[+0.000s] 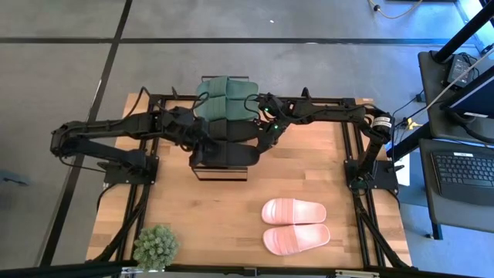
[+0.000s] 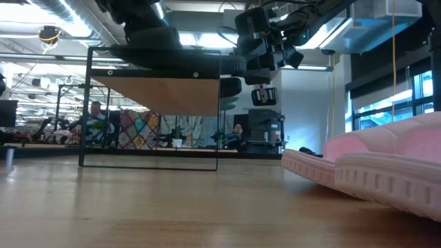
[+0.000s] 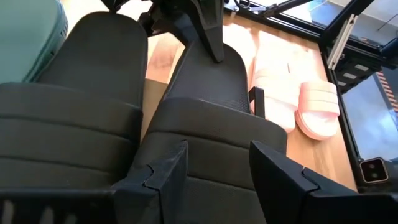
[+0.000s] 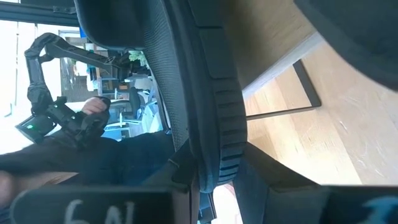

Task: Pick and place slides into the shelf
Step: Put the black slipper on the shelf

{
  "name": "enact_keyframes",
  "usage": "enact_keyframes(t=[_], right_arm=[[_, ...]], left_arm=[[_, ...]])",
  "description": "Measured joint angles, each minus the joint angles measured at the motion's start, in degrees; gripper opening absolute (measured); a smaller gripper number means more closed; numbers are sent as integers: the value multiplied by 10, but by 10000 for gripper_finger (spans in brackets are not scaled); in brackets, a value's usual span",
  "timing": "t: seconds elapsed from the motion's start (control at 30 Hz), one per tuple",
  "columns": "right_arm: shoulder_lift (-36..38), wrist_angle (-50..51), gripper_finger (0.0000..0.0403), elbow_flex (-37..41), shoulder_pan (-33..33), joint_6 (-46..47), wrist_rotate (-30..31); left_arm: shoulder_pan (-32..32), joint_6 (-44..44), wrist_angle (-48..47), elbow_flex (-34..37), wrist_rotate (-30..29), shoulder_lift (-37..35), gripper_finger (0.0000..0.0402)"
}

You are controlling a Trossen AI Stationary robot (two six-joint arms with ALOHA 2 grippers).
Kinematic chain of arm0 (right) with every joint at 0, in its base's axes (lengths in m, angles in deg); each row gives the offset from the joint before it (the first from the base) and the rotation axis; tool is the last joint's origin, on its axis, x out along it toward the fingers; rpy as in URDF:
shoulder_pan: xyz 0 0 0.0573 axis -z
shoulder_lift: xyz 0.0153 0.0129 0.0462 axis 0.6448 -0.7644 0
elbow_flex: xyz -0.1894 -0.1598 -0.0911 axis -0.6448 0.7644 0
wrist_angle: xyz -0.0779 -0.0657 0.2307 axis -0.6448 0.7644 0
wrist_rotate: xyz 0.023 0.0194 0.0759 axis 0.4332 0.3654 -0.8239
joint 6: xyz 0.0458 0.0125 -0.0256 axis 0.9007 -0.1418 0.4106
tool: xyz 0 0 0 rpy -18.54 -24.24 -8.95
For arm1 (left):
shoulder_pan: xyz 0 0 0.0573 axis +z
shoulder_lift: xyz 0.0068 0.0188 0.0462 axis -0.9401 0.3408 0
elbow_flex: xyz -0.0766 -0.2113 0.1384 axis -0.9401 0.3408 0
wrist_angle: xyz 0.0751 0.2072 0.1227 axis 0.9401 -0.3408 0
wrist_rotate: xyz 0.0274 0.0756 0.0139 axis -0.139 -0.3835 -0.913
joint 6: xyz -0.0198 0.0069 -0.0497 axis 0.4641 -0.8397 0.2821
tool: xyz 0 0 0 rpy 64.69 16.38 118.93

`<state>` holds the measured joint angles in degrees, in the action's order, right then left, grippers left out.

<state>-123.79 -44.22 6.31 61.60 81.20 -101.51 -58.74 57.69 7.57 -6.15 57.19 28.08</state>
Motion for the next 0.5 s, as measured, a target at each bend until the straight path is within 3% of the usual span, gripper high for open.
enact_keyframes(t=[0.5], right_arm=[[0, 2, 74, 0, 0, 1, 15]], left_arm=[[0, 31, -21, 13, 25, 22, 165]])
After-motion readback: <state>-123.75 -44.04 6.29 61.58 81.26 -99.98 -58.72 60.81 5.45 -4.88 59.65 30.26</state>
